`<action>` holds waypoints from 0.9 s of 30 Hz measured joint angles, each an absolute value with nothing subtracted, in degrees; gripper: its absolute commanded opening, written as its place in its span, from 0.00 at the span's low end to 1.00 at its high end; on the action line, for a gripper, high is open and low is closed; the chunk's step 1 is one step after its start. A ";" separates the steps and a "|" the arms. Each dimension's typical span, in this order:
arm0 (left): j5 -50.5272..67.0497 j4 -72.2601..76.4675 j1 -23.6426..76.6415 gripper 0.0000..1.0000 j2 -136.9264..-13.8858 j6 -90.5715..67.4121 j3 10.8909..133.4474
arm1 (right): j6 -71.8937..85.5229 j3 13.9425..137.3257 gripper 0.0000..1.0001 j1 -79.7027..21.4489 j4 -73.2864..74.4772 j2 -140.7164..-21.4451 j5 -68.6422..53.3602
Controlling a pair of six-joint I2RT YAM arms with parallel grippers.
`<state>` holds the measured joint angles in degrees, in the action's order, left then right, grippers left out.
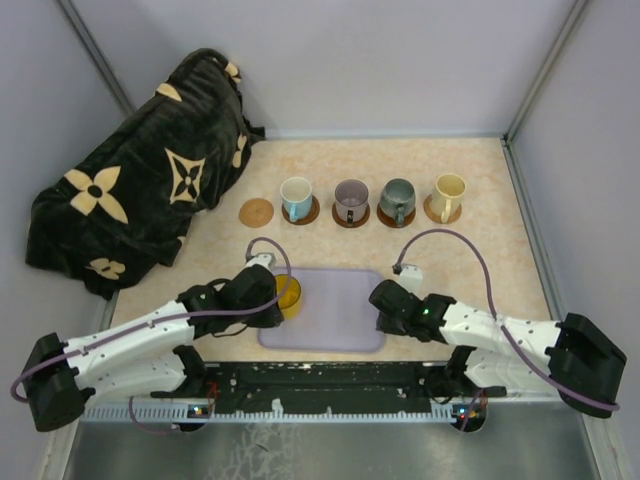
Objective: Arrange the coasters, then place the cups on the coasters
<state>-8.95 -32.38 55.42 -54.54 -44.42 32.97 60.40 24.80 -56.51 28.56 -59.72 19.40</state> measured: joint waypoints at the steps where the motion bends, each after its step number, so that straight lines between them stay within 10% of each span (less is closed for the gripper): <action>1: -9.78 -32.82 55.66 0.00 -55.29 -43.81 33.93 | 60.62 24.80 0.40 -56.51 28.71 -59.48 19.44; 8: -12.53 -33.69 55.90 0.00 -58.22 -41.65 39.81 | 60.69 24.62 0.56 -56.51 30.35 -57.34 19.70; 27: -33.19 -34.59 55.86 0.00 -57.45 -38.06 45.19 | 61.17 23.59 0.59 -56.51 42.33 -47.79 25.19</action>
